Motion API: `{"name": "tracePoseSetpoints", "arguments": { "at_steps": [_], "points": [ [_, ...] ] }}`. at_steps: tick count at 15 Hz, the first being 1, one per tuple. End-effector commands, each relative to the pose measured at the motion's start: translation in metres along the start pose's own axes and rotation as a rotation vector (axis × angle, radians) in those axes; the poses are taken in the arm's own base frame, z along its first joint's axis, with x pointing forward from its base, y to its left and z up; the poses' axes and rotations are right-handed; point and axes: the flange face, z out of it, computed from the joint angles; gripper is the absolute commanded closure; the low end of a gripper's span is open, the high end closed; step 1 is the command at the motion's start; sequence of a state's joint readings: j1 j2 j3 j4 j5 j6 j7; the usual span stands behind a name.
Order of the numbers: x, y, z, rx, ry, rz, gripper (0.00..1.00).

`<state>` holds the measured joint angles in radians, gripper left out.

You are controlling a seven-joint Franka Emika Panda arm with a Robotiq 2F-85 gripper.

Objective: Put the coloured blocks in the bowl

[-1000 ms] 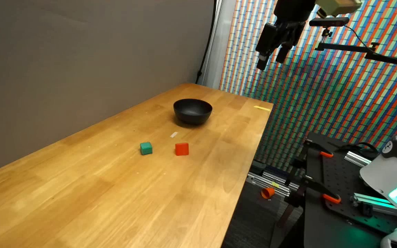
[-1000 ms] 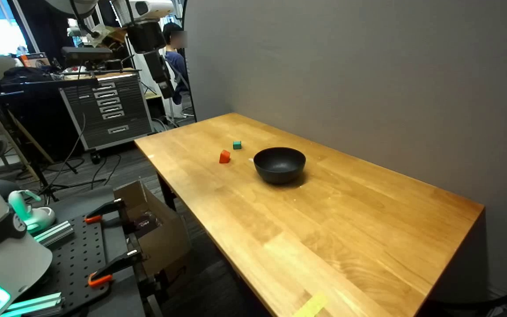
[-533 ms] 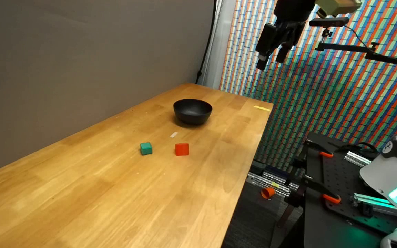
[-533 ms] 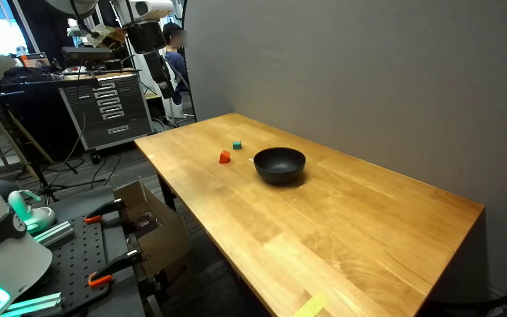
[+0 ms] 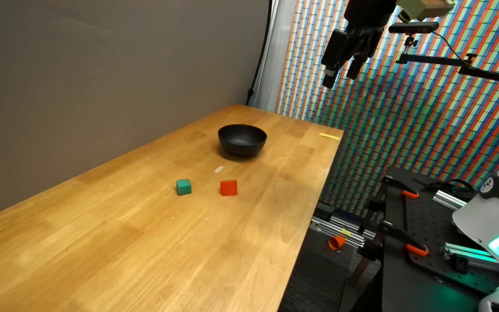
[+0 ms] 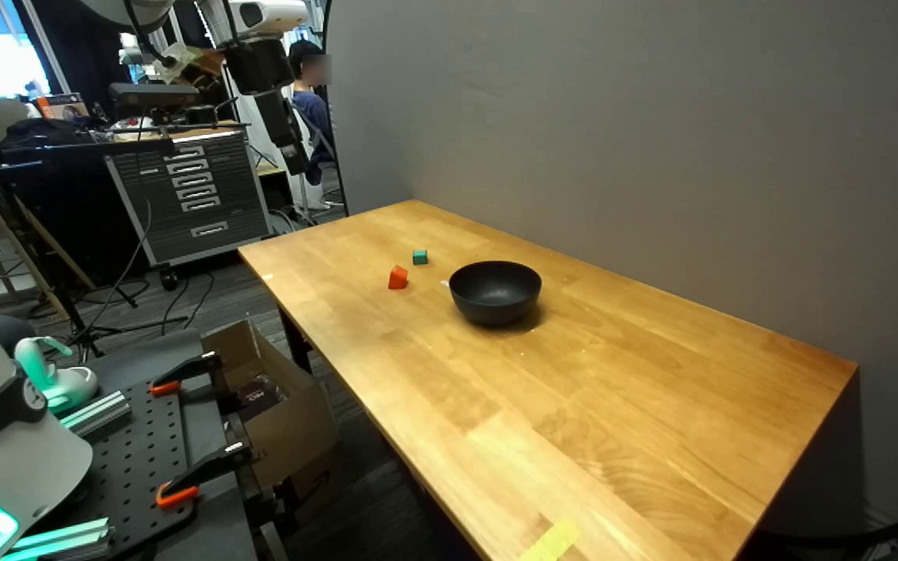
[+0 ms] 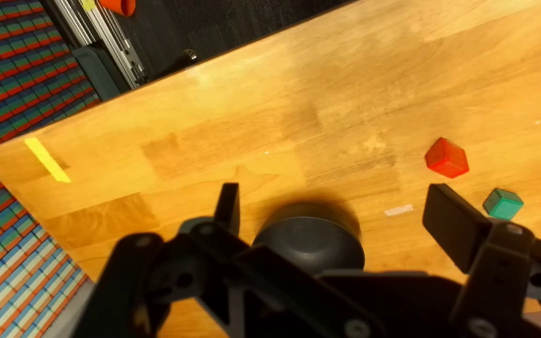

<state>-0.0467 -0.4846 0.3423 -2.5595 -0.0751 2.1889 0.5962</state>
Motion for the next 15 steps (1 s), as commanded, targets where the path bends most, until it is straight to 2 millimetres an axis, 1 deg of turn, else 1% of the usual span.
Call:
{"name": "tracePoseSetpoints", "arguments": {
  "at_steps": [1, 8, 9, 10, 12, 13, 15],
  "points": [
    [0.0, 0.0, 0.0, 0.0, -0.001, 0.0, 0.0],
    [0.0, 0.0, 0.0, 0.0, -0.001, 0.0, 0.0],
    [0.006, -0.003, 0.001, -0.022, 0.031, 0.037, 0.0],
    [0.011, -0.013, 0.006, -0.016, 0.042, 0.077, 0.0],
    [0.026, -0.043, 0.027, -0.01, 0.055, 0.122, 0.0],
    [0.035, -0.06, 0.039, 0.001, 0.058, 0.128, 0.0],
    [0.048, -0.082, 0.056, 0.017, 0.062, 0.118, 0.0]
  ]
}}
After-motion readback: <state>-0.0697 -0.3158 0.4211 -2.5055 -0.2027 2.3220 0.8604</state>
